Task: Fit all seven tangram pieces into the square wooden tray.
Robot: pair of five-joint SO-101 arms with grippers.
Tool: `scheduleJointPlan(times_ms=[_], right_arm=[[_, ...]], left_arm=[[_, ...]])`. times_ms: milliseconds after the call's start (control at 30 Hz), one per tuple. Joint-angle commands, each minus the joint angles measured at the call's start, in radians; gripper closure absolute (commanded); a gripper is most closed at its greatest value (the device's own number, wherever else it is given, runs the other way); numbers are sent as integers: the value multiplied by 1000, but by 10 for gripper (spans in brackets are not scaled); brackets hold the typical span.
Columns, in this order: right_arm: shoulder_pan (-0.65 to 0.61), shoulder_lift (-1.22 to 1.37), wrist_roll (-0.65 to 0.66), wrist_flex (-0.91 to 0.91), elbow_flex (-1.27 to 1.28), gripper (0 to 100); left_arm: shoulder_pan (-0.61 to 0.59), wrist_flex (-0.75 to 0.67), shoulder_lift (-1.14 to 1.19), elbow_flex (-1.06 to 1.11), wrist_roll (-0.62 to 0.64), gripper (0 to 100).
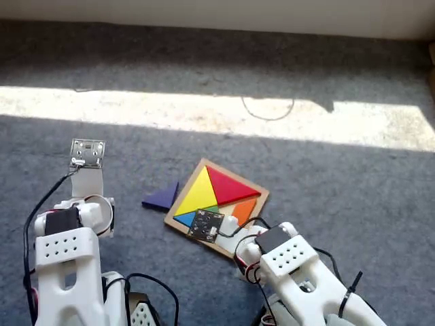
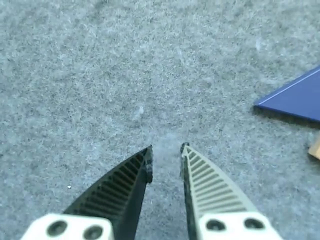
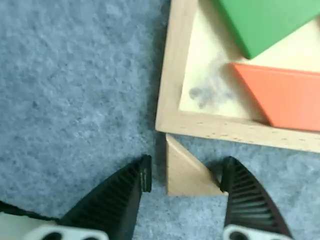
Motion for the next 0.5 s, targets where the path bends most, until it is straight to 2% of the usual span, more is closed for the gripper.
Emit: scheduleJointPlan(times_ms=[0,233,467], right_arm=[[30,2,14,-68,15,788],[205,4,117,-124,48,789],[371,-7,74,-119,44,789]], left_arm=[[-12,-12,-15,-2,8,898],[-12,-9,-15,-1,6,898],[-12,-8,-15,-1,6,898]])
